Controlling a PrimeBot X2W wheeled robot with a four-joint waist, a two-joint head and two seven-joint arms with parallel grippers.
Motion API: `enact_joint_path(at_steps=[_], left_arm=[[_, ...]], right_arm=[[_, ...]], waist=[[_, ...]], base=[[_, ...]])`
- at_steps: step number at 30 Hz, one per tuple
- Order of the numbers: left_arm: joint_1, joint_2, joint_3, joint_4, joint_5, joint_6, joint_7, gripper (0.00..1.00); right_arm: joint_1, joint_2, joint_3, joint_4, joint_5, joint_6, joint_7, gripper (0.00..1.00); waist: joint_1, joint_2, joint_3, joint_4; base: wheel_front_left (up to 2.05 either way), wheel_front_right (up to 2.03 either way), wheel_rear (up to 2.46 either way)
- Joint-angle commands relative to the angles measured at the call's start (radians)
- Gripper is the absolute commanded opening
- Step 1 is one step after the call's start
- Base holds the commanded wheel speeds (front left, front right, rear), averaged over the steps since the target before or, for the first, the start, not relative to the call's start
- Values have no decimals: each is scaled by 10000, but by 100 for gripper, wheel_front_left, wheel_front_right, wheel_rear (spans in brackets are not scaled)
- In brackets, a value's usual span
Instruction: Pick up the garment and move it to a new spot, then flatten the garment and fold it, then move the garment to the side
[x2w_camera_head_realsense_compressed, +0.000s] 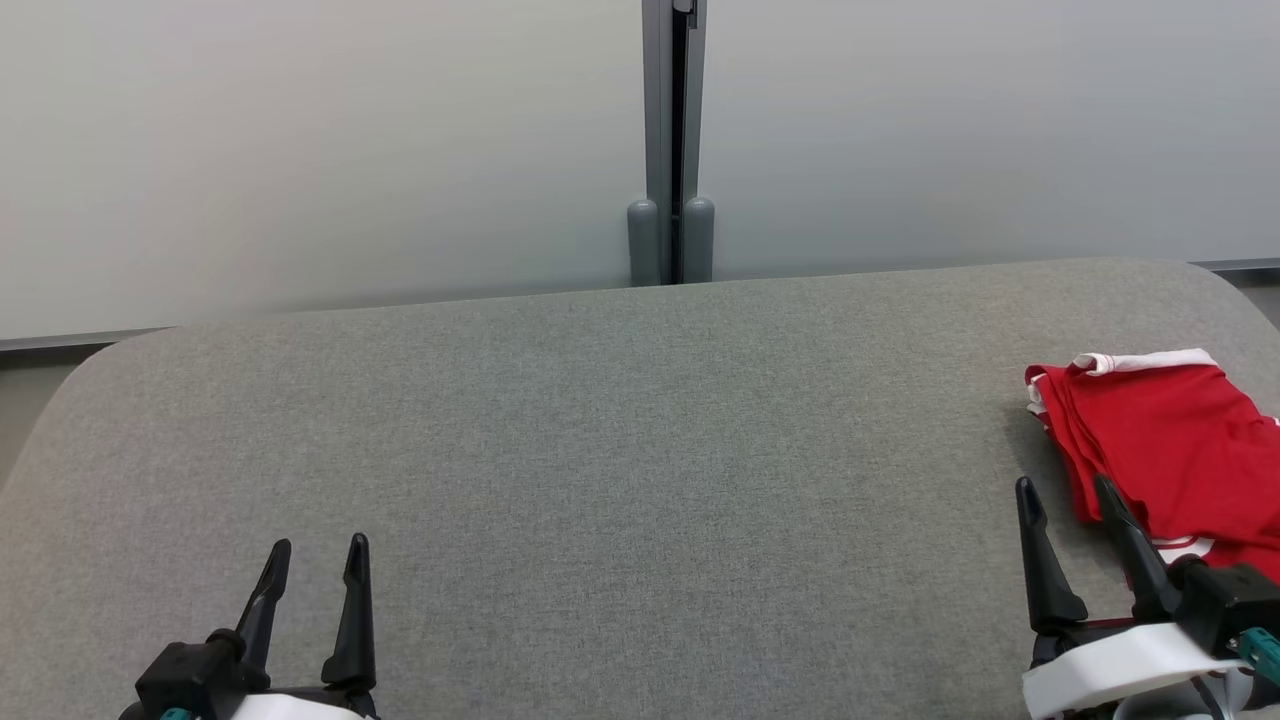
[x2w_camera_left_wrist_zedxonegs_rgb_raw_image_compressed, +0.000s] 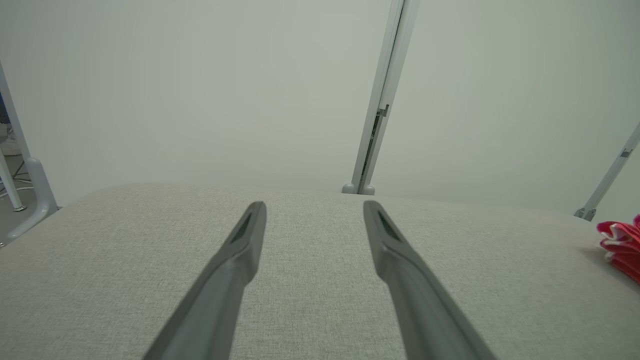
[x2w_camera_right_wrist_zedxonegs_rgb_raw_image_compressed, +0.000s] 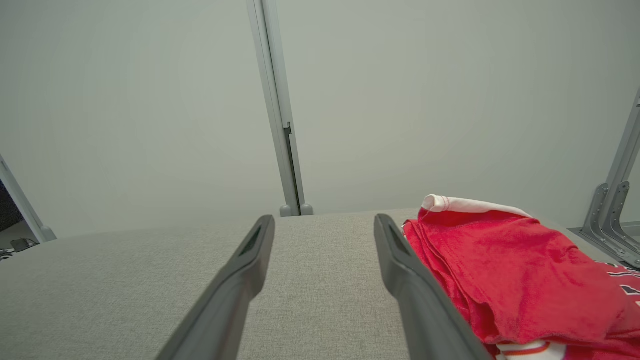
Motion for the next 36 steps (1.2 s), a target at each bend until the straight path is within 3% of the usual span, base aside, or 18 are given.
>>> enact_joint_path(at_steps=[1,15,16,36], left_arm=[[40,-20,70,12,78,-50,-44,100],[-110,-129,108,223,129,-204,-45,100],[-12,-163,88,238,159,-175,1,0],[-427,-201,361,370,-3181,-204,981,0]], right_arm=[[-99,-11,16,67,58,-1,-44,100],[-132,-65,145,216,113,-1,-44,100],[-78,-4,156,221,77,0,1,0],[-183,269,-378,324,3295,0,940,0]], waist=[[0,0,-2,3],[0,0,-7,52],[0,0,-8,53],[0,0,72,82]], base=[[0,0,0],[0,0,0],[0,0,0],[0,0,0]])
